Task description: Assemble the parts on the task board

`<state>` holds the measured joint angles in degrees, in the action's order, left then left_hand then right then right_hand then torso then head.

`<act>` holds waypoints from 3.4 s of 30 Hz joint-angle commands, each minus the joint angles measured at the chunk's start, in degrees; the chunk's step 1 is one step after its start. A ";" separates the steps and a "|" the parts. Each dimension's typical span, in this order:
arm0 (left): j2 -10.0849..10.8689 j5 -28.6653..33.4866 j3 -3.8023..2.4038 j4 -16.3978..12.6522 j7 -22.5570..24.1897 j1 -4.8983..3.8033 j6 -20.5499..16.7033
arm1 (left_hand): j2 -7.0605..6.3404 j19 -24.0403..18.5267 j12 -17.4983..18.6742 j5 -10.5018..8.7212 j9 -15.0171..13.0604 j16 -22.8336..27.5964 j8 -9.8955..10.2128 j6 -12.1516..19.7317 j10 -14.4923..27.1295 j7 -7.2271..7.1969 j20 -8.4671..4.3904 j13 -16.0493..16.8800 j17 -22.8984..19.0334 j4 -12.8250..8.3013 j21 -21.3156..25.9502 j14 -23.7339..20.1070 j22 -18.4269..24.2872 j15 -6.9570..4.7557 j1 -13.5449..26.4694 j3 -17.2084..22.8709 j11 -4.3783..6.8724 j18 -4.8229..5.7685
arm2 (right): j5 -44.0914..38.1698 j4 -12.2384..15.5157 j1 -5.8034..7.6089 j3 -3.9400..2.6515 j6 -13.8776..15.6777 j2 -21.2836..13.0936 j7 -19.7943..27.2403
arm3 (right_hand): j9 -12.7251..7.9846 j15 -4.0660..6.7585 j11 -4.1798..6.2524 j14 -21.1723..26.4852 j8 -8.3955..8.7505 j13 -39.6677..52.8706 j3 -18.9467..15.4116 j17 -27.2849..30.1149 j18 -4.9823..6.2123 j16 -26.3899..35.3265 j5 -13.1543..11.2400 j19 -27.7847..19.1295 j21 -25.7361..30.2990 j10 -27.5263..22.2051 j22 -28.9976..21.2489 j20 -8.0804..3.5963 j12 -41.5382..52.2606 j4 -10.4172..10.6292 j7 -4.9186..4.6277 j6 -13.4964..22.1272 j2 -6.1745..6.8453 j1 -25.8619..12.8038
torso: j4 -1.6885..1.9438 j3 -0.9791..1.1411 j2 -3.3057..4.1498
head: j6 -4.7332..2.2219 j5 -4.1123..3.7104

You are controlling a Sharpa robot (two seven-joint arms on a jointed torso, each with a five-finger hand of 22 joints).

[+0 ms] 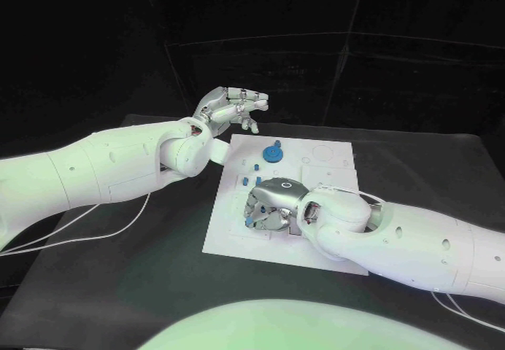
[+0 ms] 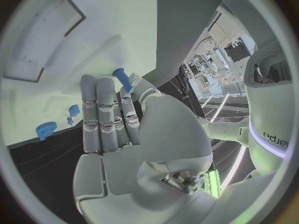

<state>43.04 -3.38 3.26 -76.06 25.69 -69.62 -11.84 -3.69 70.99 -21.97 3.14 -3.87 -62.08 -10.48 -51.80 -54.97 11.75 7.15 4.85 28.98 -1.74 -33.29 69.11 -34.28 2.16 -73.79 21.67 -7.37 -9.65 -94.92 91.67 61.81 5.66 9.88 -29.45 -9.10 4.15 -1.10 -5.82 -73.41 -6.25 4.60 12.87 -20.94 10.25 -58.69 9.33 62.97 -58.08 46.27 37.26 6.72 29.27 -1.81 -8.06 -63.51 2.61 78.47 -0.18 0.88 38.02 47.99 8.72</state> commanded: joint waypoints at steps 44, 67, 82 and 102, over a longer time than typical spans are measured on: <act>0.85 0.10 0.15 0.04 -0.18 -0.03 0.85 | 0.44 -0.04 -0.61 0.23 -0.10 -0.28 -0.59 0.73 0.70 -0.05 0.45 0.12 -0.16 0.03 0.39 -0.67 0.15 0.02 -0.33 -0.44 -0.01 -0.75 | 30.81 10.61 5.12 -3.57 14.84 -20.38 3.51 | 0.02 2.96 3.47 -5.59 0.26 1.59 -3.99 -4.50 -2.14 -6.77 6.40 8.71 -7.57 21.19 12.18 -2.12 9.96 3.60 1.14 2.37 1.88 -2.39 | -1.24 -0.06 -0.87 | -2.04 -3.91; 3.28 0.10 0.76 -3.70 0.03 0.82 0.65 | 0.71 -0.03 -1.07 0.22 -0.14 -0.43 -0.93 0.76 0.80 -0.06 0.49 0.19 -0.08 0.37 0.43 -0.66 0.19 0.03 0.04 -0.70 -0.01 -0.75 | 16.74 15.27 0.72 -2.44 6.89 -29.46 -19.96 | 3.49 4.58 5.18 -14.46 -8.19 67.29 -15.95 -57.41 -6.09 -28.41 12.88 19.27 -21.19 36.38 32.35 -4.26 52.63 11.32 2.71 4.39 3.36 -8.06 | -3.44 0.01 -1.96 | -2.12 -7.71; 3.56 0.10 0.99 -3.98 -0.04 0.97 0.78 | 0.71 -0.03 -1.07 0.22 -0.14 -0.43 -0.93 0.76 0.80 -0.06 0.49 0.19 -0.08 0.37 0.43 -0.66 0.19 0.03 0.04 -0.70 -0.01 -0.75 | 14.77 14.20 -0.91 -1.41 6.67 -26.93 -20.30 | 4.61 4.38 5.04 -14.45 -10.06 66.83 -18.52 -57.95 -6.18 -28.42 12.65 19.36 -21.38 35.55 32.87 -3.96 51.89 12.69 2.65 5.48 3.20 -8.48 | -3.32 -0.12 -1.78 | -2.03 -8.36; 3.78 0.10 1.05 -3.88 -0.18 0.99 0.89 | 0.80 -0.02 -1.22 0.22 -0.14 -0.47 -1.04 0.83 0.91 -0.05 0.50 0.20 -0.13 0.48 0.45 -0.68 0.21 0.05 0.17 -0.79 -0.02 -0.75 | 15.70 11.54 -1.99 -1.37 3.27 -24.41 -21.15 | 6.14 4.44 5.14 -14.68 -12.70 68.76 -21.51 -59.42 -6.31 -28.69 11.16 19.60 -21.86 36.00 33.68 -4.02 52.14 16.38 2.81 6.84 2.49 -9.14 | -3.39 -0.18 -1.71 | -1.41 -7.70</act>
<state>46.78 -3.37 4.33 -79.88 25.31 -68.57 -11.62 -3.40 70.99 -23.06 3.14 -3.94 -62.30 -11.33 -51.38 -54.56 11.76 7.15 4.96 28.87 -1.18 -33.07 68.70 -34.13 2.16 -73.51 21.11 -7.37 -9.65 -78.48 103.26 59.80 4.30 14.59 -53.98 -30.00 10.25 3.59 -0.71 -84.05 -18.80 73.34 -8.67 -74.93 4.41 -87.13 20.84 82.32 -79.64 82.10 70.90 2.75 81.37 14.30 -5.18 -57.13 5.46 69.41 -3.55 0.69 36.31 46.53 0.98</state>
